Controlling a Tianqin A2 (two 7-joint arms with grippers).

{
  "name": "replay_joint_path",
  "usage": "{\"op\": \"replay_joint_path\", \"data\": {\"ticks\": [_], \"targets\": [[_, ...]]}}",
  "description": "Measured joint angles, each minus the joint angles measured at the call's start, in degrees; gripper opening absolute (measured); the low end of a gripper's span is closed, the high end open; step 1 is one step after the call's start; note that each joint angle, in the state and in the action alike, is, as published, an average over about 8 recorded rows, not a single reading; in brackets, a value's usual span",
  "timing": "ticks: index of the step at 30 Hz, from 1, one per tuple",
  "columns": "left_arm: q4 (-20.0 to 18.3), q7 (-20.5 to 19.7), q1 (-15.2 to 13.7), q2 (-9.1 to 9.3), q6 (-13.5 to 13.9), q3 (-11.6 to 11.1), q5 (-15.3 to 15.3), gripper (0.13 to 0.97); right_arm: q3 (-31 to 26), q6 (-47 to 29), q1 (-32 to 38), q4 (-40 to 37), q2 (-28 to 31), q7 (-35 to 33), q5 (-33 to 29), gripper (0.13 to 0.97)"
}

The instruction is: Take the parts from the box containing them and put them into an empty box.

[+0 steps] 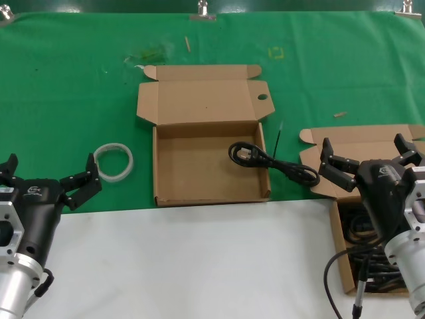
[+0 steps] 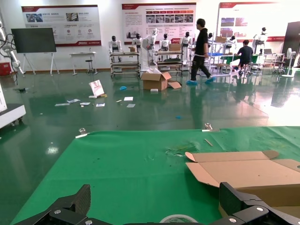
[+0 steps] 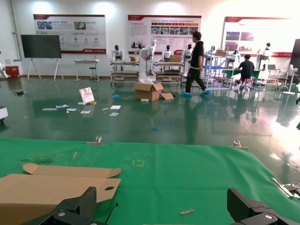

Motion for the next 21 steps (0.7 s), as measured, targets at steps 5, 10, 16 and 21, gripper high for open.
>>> {"op": "replay_joint_path", "data": {"ticks": [5,10,16,21], "targets": [[0.0,0.0,0.0,0.0,0.0,0.0,0.0,0.966,0.0,0.0,0.0,0.0,0.0,0.0,0.0,0.966],[0.0,0.0,0.0,0.0,0.0,0.0,0.0,0.966,0.0,0.0,0.0,0.0,0.0,0.0,0.0,0.966],[0.0,0.0,0.0,0.0,0.0,0.0,0.0,0.966,0.0,0.0,0.0,0.0,0.0,0.0,0.0,0.966],[0.0,0.0,0.0,0.0,0.0,0.0,0.0,0.966,0.0,0.0,0.0,0.0,0.0,0.0,0.0,0.966]]}}
